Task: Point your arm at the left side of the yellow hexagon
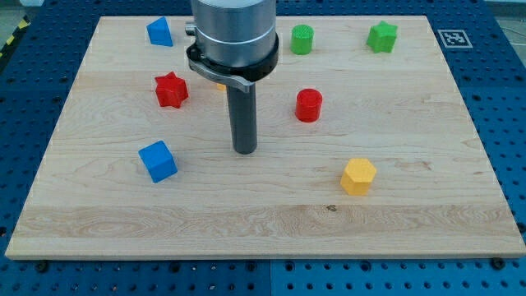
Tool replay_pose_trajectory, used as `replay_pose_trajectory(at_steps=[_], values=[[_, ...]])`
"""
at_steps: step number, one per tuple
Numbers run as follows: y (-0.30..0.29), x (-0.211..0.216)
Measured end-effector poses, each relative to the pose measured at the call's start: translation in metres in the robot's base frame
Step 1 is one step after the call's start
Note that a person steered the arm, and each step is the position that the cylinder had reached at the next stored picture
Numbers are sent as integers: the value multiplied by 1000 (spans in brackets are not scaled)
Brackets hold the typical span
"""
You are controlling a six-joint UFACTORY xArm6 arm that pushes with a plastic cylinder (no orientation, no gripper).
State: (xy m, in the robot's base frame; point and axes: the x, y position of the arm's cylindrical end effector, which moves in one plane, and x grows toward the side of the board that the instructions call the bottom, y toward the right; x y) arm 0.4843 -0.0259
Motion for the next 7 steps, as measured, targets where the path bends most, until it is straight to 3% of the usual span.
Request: replay_pose_trajectory(at_steps=[5, 7], values=[[48, 52], [52, 52]])
